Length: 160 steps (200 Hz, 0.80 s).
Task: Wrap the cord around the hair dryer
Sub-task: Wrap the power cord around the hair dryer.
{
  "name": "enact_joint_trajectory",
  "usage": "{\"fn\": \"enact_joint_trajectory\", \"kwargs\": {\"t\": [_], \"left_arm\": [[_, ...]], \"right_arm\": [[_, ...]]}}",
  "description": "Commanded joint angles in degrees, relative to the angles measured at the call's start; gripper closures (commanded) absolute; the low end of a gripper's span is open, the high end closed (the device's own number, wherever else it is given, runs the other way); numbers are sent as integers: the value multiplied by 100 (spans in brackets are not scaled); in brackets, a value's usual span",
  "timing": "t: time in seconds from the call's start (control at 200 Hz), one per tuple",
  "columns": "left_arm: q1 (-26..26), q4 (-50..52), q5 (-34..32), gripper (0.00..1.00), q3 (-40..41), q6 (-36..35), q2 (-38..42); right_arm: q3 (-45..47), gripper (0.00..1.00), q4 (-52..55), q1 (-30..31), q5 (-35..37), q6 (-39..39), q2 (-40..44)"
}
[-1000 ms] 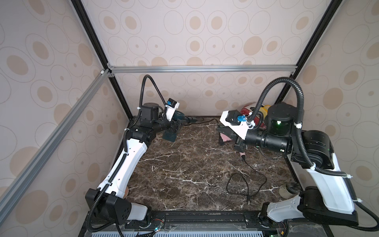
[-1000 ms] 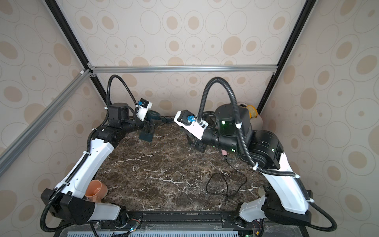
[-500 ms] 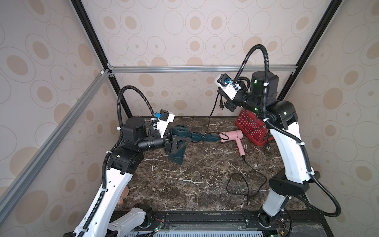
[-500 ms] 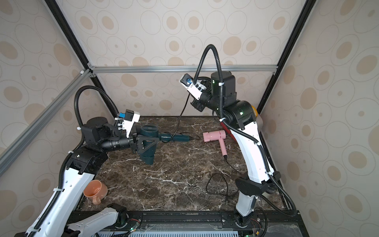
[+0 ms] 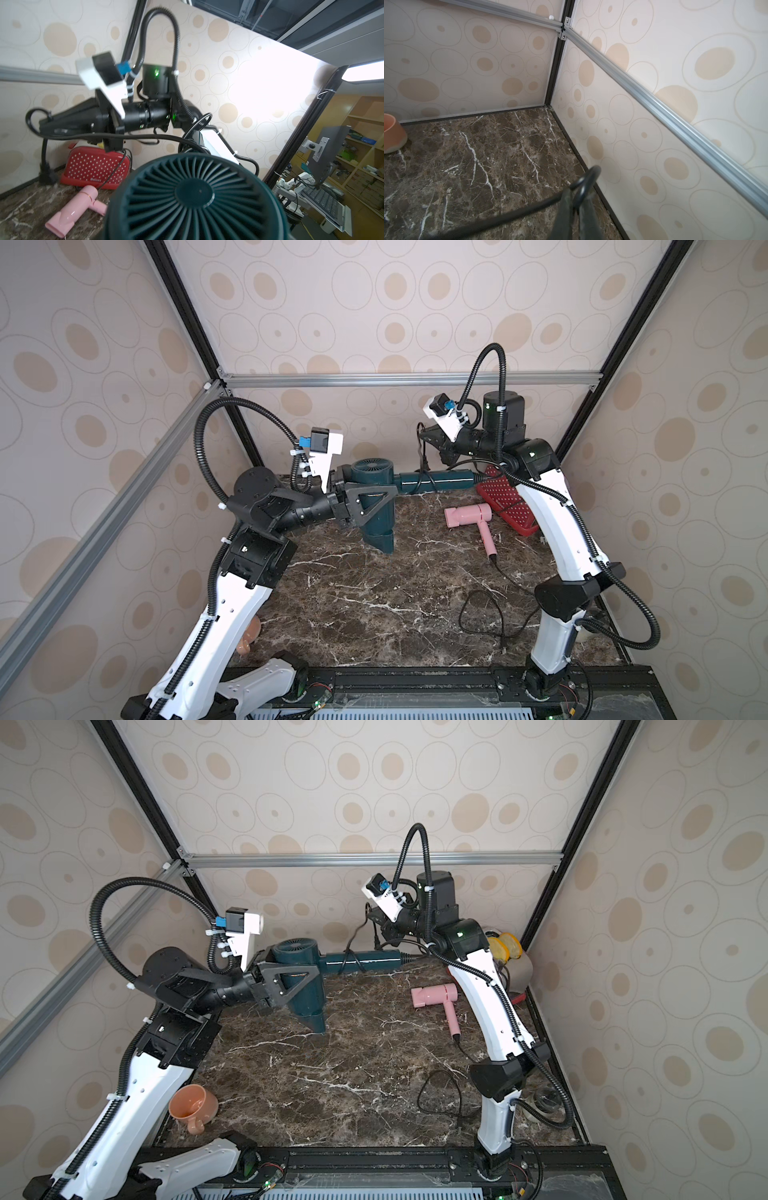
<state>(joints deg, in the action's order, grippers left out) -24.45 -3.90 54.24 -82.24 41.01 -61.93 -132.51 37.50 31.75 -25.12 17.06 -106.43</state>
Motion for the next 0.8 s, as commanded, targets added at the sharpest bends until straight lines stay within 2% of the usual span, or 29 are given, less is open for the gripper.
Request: {"fn": "enact_joint_trajectory", "kwargs": {"t": [0.0, 0.195, 0.451, 0.591, 0.676, 0.796], "left_arm": [[67, -1100, -71, 100, -460, 89, 121], [599, -2008, -584, 100, -359, 467, -52], [667, -1936, -1392, 100, -815, -111, -671], [940, -1883, -1608, 100, -1164, -293, -1047], [1077, -1420, -1631, 100, -1533, -619, -1292], [1104, 77, -1845, 100, -2091, -1905, -1518]], "right_arm": [[890, 100, -646, -134, -115, -315, 389], [2430, 100, -1230, -140, -184, -681, 1246], [3870, 100, -1614, 106, -375, -1188, 2141], [4415, 100, -1470, 380, -305, -1241, 2564], [4513, 100, -1160, 627, -202, -1117, 2707], [4536, 100, -825, 883, -28, -1023, 2943]]}}
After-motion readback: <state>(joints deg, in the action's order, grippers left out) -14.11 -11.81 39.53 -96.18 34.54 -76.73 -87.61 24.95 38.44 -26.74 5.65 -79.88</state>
